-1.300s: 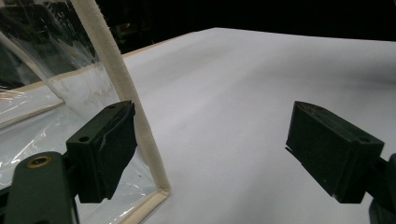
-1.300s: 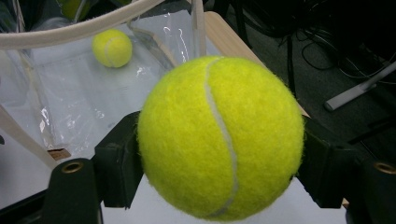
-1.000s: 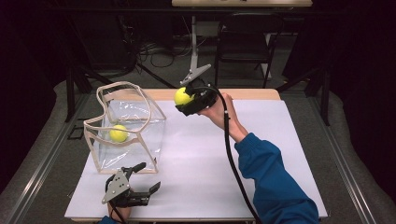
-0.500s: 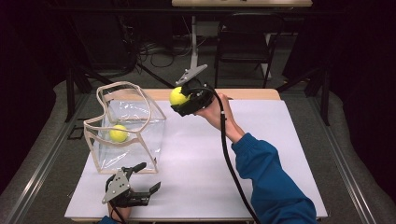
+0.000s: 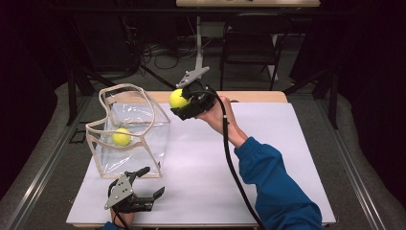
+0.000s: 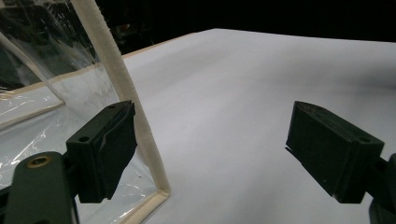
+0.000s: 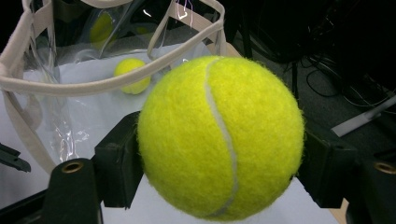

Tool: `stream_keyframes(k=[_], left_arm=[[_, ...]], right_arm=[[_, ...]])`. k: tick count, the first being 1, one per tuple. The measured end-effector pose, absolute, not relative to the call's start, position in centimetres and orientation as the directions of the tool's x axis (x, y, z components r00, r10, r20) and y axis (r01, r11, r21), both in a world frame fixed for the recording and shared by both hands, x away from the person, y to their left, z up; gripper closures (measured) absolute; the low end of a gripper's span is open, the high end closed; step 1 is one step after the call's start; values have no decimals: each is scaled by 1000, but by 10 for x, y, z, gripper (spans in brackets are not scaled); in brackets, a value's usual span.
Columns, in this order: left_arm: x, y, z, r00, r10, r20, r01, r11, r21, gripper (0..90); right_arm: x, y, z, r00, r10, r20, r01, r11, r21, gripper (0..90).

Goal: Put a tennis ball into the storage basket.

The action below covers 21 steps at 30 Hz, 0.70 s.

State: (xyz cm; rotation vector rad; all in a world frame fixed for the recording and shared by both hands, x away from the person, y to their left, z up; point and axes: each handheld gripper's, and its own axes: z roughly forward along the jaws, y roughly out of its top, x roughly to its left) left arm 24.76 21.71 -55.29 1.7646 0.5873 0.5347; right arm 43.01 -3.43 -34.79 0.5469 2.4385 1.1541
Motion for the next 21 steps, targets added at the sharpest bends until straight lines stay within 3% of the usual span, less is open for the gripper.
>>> stream_keyframes(k=[21], left_arm=[[249, 218, -553, 773, 631, 60, 116, -235, 965, 159]], right_arm=[[424, -21, -346, -863, 474, -176, 152, 574, 804, 259]])
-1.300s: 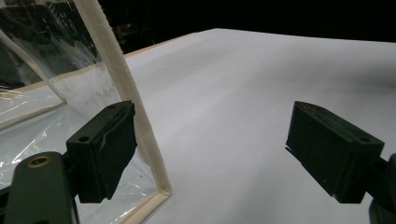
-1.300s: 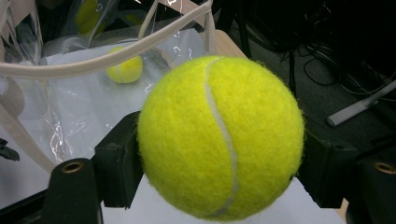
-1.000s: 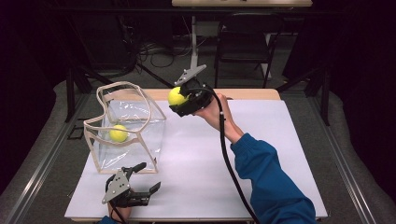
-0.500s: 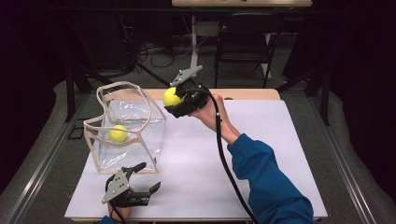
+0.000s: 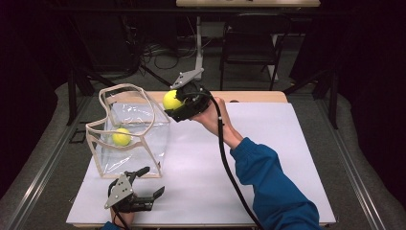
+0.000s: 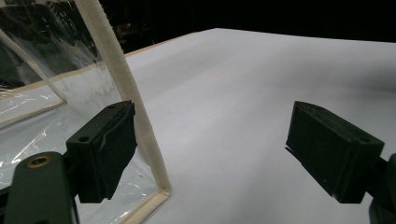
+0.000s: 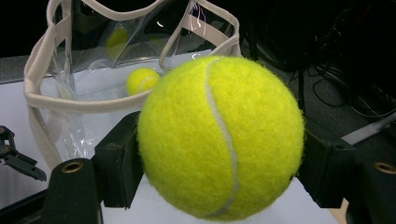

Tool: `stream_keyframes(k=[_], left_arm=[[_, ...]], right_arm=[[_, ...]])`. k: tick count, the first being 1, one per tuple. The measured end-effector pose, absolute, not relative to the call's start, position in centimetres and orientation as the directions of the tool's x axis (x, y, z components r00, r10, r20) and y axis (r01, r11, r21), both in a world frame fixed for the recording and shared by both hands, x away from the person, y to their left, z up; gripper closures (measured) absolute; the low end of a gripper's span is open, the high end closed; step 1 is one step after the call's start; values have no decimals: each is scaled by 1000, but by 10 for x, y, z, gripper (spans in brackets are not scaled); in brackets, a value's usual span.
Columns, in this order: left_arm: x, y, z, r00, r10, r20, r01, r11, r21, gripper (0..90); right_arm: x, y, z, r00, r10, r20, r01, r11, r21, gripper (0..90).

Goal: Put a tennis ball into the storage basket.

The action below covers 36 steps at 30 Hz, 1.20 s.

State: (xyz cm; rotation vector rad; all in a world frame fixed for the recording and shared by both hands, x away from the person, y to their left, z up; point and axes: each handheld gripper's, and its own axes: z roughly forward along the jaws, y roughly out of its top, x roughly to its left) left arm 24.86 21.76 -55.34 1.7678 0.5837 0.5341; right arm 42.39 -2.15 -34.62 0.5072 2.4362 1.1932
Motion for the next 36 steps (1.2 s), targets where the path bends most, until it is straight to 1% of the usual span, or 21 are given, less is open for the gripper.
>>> stream_keyframes(k=[36], left_arm=[[249, 218, -553, 770, 636, 60, 117, -233, 965, 159]], right_arm=[[417, -5, -338, -868, 461, -185, 100, 527, 844, 259]])
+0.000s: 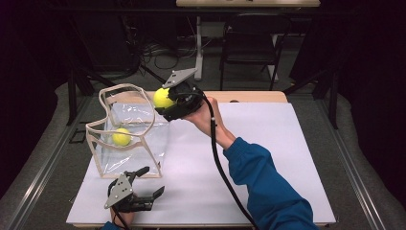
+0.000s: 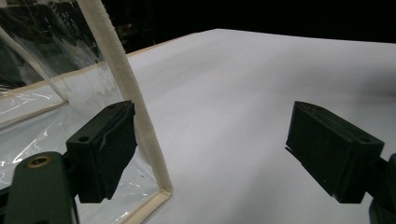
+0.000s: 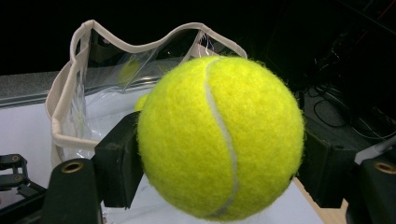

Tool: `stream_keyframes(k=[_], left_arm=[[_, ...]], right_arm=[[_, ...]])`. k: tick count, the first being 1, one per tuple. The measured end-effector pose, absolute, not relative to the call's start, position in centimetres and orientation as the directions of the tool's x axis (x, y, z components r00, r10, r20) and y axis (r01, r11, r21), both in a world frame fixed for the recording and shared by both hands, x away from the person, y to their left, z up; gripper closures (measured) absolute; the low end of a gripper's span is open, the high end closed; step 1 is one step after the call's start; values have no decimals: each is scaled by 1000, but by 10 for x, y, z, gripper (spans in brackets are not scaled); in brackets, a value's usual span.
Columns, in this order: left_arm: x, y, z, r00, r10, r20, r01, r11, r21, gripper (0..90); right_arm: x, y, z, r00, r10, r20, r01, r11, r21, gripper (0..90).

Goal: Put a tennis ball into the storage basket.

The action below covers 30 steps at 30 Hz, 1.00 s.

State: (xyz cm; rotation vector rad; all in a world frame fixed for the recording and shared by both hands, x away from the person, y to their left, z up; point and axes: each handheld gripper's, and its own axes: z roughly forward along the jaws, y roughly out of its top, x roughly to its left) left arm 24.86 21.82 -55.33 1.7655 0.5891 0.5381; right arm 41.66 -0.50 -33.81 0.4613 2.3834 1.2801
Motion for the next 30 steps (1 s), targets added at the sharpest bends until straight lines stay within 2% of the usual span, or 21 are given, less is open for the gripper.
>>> stream_keyframes(k=[30], left_arm=[[248, 218, -553, 769, 636, 57, 117, -227, 967, 159]], right_arm=[[415, 8, -336, -877, 444, -185, 82, 517, 852, 258]])
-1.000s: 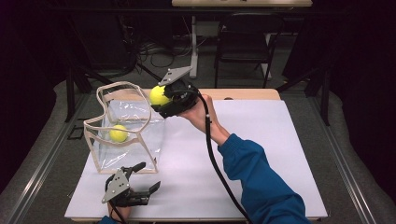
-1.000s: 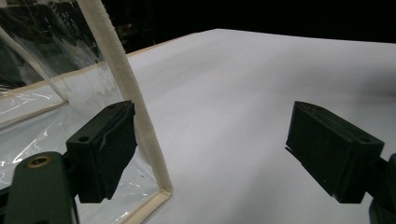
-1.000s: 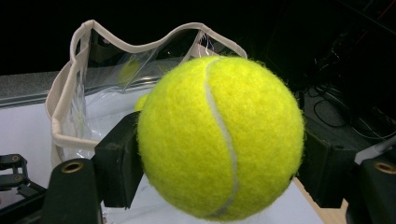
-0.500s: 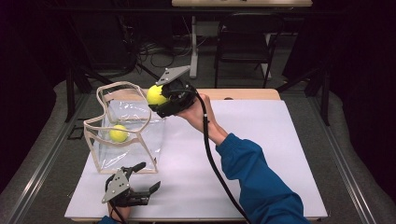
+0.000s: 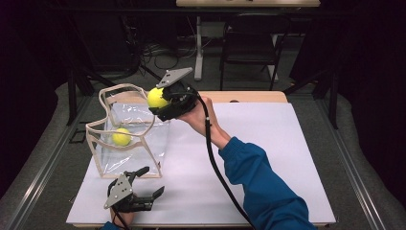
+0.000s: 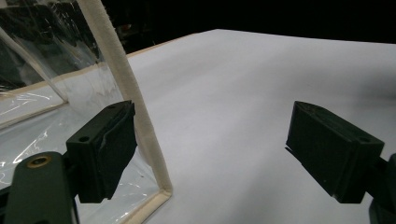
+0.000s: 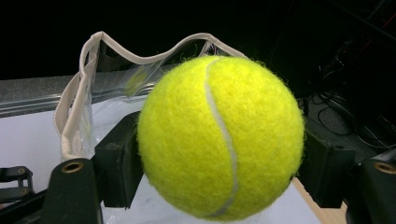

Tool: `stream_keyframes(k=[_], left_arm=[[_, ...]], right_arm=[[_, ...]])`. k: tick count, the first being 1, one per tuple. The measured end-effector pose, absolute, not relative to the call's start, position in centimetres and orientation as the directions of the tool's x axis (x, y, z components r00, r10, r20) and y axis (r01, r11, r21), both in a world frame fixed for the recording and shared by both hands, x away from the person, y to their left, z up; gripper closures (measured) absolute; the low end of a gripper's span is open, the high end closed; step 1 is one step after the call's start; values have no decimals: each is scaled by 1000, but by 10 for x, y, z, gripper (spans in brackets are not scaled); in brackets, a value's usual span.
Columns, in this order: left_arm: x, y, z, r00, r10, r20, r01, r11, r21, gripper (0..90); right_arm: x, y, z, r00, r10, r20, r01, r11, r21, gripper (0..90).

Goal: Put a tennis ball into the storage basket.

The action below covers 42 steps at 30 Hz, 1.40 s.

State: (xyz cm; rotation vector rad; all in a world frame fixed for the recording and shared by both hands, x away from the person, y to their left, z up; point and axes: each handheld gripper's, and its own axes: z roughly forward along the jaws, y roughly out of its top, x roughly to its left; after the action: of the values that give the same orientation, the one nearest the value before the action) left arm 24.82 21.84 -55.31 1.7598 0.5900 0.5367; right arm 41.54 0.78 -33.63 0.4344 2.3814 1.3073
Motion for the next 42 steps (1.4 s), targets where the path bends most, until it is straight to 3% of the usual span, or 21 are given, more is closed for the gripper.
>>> stream_keyframes(k=[42], left_arm=[[248, 219, -553, 772, 633, 56, 117, -229, 966, 159]], right_arm=[[412, 29, -334, -892, 408, -196, 52, 522, 851, 259]])
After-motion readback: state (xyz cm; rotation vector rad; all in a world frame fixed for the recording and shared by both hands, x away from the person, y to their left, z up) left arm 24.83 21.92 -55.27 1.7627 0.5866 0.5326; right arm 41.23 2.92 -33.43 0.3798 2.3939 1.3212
